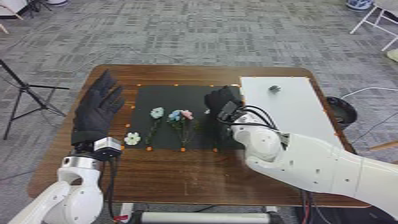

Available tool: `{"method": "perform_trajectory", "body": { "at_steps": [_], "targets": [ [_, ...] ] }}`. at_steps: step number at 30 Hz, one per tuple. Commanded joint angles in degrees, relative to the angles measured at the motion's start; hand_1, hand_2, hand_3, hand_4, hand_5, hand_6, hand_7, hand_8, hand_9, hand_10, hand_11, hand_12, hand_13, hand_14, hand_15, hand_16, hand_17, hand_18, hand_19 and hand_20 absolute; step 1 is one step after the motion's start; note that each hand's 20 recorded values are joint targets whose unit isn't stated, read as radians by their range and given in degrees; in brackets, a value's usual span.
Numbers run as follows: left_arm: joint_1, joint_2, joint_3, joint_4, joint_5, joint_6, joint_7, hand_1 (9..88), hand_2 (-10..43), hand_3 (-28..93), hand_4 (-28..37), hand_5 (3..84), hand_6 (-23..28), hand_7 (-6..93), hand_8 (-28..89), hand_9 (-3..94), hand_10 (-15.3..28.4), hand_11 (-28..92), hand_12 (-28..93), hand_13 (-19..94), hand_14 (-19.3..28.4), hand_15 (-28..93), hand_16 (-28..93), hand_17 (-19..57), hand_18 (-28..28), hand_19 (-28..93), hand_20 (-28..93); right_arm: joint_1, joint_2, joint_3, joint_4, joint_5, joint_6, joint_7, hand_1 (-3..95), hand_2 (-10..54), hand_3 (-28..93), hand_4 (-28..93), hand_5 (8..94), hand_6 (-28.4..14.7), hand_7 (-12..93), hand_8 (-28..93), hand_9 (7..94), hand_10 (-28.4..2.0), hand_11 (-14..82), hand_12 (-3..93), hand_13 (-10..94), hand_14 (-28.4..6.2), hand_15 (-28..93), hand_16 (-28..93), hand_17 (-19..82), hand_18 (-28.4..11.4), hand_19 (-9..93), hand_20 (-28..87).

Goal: Arrange flowers

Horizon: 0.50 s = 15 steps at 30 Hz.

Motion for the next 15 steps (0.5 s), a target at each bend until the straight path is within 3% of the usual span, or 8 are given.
{"method": "perform_trajectory", "body": {
  "at_steps": [1, 3, 6, 8, 15],
  "targets": [
    [-0.59, -0.14, 0.35, 0.12, 0.44, -0.83, -0.09, 24.4, -4.9, 68, -27.4, 25.9, 1.2, 15.3, -7, 19.1, 9.2, 14, 20, 15, 13.1, 18, 8, -12.9, 18.6, 32, 13, -0.34, 0.50, 1.73, 0.18, -0.57, 0.01, 0.93, 46.4, -9.5, 79, -28, 66.9, 1.9, 45, 0, 77.2, -5.2, 24.3, 52.6, 65, -5.1, 77, 33, 29, -18.1, 80, 52],
    [-0.74, -0.21, 0.33, 0.23, 0.44, -0.76, -0.25, 24.3, -4.9, 68, -27.4, 25.9, 1.2, 15.3, -7, 19.1, 9.2, 14, 20, 15, 13.2, 18, 8, -13.0, 18.6, 32, 13, -0.53, 0.58, 2.26, -0.16, -0.41, 0.04, 0.69, 43.8, -9.5, 77, -28, 65.1, 1.5, 45, 1, 75.1, -5.7, 25.1, 52.2, 64, -5.4, 78, 32, 28, -18.1, 80, 52],
    [-1.10, -0.30, 0.49, 0.45, 0.41, -0.58, -0.36, 24.4, -4.8, 68, -27.4, 25.9, 1.2, 15.3, -7, 19.1, 9.2, 14, 20, 15, 13.1, 18, 8, -13.0, 18.6, 32, 13, -0.70, 0.80, 3.15, -0.70, 0.37, 0.32, -0.16, 37.6, -9.5, 77, -28, 63.6, 1.5, 41, 1, 68.9, -8.5, 39.1, 37.8, 62, -6.1, 80, 30, 27, -18.5, 79, 53],
    [-1.02, -0.36, 0.44, 0.40, 0.45, -0.61, -0.42, 24.3, -4.9, 68, -27.4, 25.9, 1.2, 15.3, -7, 19.1, 9.2, 14, 20, 15, 13.1, 18, 8, -13.0, 18.6, 32, 13, -0.77, 1.02, 3.51, -1.23, -0.26, 0.11, 0.18, 33.0, -9.5, 81, -28, 62.8, 1.6, 39, -13, 65.6, -9.8, 43.8, 31.2, 60, -6.6, 80, 29, 26, -18.8, 79, 53],
    [0.32, -0.47, -0.33, -0.22, 0.50, -0.91, -0.52, 24.3, -4.9, 68, -27.4, 25.8, 1.1, 15.4, -7, 19.1, 9.2, 14, 20, 15, 13.1, 17, 8, -13.0, 18.6, 31, 13, -1.68, 3.89, 5.77, -5.16, 0.76, -2.66, -0.08, 28.5, -9.5, 81, -28, 57.1, 0.2, 38, -17, 58.6, -11.4, 43.6, 30.3, 55, -8.3, 81, 28, 23, -19.1, 78, 54]
  ]
}}
